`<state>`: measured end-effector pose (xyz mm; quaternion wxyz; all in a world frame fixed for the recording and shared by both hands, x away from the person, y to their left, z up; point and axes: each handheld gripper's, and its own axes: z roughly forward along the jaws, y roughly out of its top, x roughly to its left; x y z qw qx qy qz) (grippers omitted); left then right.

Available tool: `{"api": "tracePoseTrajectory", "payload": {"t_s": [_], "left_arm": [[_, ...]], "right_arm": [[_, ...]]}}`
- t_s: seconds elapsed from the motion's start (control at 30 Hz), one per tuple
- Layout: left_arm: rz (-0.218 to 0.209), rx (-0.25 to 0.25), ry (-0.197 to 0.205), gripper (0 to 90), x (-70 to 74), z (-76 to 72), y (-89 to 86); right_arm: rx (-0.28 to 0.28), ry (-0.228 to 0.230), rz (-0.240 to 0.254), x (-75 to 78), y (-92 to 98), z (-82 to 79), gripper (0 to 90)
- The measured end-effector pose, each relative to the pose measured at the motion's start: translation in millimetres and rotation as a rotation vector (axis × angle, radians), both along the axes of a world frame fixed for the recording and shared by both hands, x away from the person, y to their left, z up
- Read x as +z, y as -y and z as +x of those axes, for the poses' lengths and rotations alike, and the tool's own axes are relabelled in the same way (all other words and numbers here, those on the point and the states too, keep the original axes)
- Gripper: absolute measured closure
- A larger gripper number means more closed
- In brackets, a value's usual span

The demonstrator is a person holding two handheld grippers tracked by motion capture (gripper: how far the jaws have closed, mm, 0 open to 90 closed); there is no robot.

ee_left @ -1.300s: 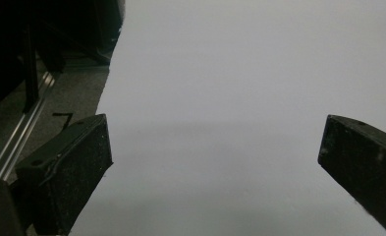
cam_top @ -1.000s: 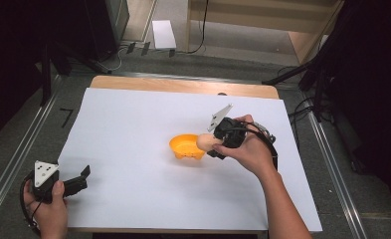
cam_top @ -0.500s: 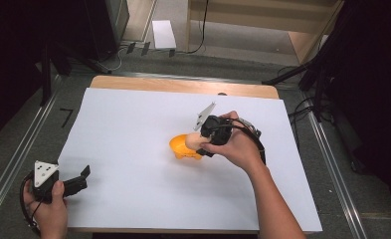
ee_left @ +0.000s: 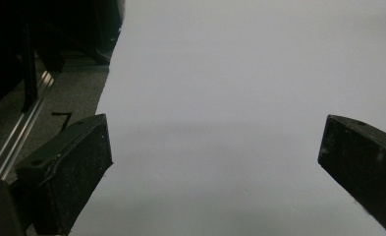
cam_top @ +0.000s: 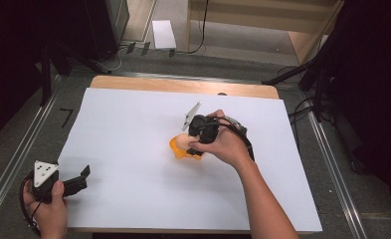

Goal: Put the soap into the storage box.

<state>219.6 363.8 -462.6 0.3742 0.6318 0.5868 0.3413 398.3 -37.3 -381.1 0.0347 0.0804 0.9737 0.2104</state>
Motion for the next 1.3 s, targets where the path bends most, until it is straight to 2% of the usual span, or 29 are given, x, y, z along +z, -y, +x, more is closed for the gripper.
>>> {"api": "tracePoseTrajectory", "payload": {"t_s": [0.33,0.4,0.53,0.6,0.7,0.83,0.9,1.07,1.13,1.23,1.3], "left_arm": [[-0.005,-0.002,0.0,0.1,-0.2,0.3,-0.4],[-0.005,-0.001,0.001,0.1,-0.2,0.3,-0.4],[-0.003,-0.002,0.001,0.1,-0.1,0.2,-0.5],[-0.004,-0.001,0.0,0.1,-0.1,0.2,-0.5],[-0.004,-0.001,0.0,0.1,-0.1,0.2,-0.5],[-0.005,-0.002,-0.002,0.1,0.0,0.0,-0.7],[-0.003,-0.003,-0.003,0.1,0.0,0.1,-0.8],[-0.006,0.0,-0.001,0.1,0.0,0.0,-0.8],[-0.006,-0.001,0.0,0.1,0.0,0.0,-0.7],[-0.005,-0.001,-0.001,0.1,0.1,0.0,-0.9],[-0.005,-0.002,-0.002,0.1,0.2,-0.1,-1.1]], "right_arm": [[-0.014,-0.035,-0.034,-8.6,-0.3,6.5,33.1],[-0.004,-0.037,-0.037,-10.3,-0.9,8.0,33.1],[-0.001,-0.072,-0.043,-13.8,-2.4,9.6,33.0],[0.009,-0.063,-0.055,-16.6,-3.6,10.0,32.8],[0.012,-0.077,-0.054,-18.1,-3.8,10.7,32.7],[0.005,-0.068,-0.035,-16.2,-2.1,10.4,30.8],[-0.002,-0.052,-0.024,-13.3,-0.7,9.7,33.2],[0.0,-0.055,-0.001,-9.7,2.2,8.6,33.0],[-0.024,-0.053,0.012,-7.8,5.6,7.6,32.7],[-0.057,-0.06,0.062,-4.5,13.3,7.9,32.9],[-0.08,-0.068,0.112,-3.1,19.5,7.4,31.9]]}}
